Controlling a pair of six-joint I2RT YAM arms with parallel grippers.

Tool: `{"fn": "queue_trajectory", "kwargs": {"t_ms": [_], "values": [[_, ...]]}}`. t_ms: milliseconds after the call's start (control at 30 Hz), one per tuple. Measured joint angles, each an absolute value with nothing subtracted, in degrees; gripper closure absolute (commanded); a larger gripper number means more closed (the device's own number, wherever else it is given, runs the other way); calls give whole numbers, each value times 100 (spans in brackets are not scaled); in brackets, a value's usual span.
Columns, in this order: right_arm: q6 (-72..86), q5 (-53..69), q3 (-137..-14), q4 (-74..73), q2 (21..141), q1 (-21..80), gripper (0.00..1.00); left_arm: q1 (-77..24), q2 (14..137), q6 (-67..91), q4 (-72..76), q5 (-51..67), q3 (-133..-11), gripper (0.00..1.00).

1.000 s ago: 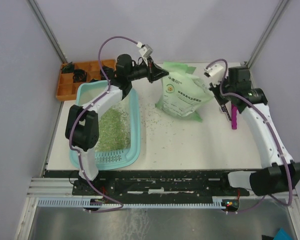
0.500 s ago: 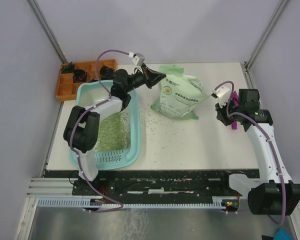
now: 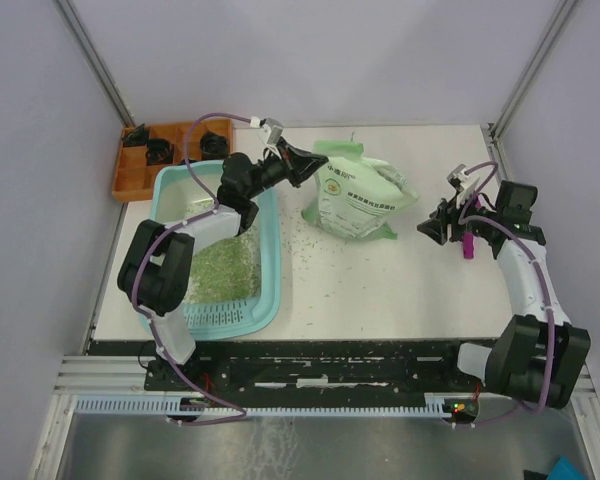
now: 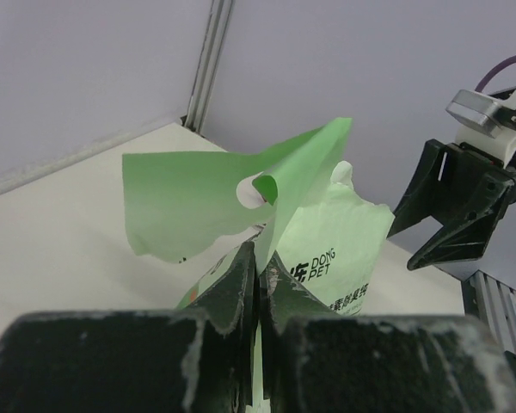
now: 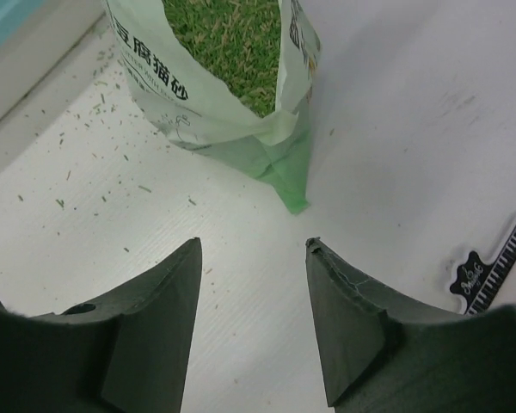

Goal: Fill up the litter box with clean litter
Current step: Close the cat litter bag at the center of the board.

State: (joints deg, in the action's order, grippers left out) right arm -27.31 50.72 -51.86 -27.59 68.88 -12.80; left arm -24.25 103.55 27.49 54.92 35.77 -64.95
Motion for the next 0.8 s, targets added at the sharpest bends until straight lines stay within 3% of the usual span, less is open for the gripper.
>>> {"fn": "queue_trajectory", "kwargs": {"t_ms": [200, 467, 667, 800], "values": [[-2727, 6372, -5107, -1852, 7354, -1485, 42, -2425, 10302, 2749, 5636, 3468, -6344, 97], [-3756, 7317, -5411, -1973, 7977, -1455, 41, -2440, 10300, 2759, 5741, 3306, -6270, 97], [-5301, 7636, -6202, -3312, 8604, -1308, 42, -2447, 10300, 2766, 5774, 3236, -6239, 97], [-7148, 7852, -7310, -5384, 9419, -1188, 44, -2447, 10300, 2788, 5848, 3146, -6176, 97]]}}
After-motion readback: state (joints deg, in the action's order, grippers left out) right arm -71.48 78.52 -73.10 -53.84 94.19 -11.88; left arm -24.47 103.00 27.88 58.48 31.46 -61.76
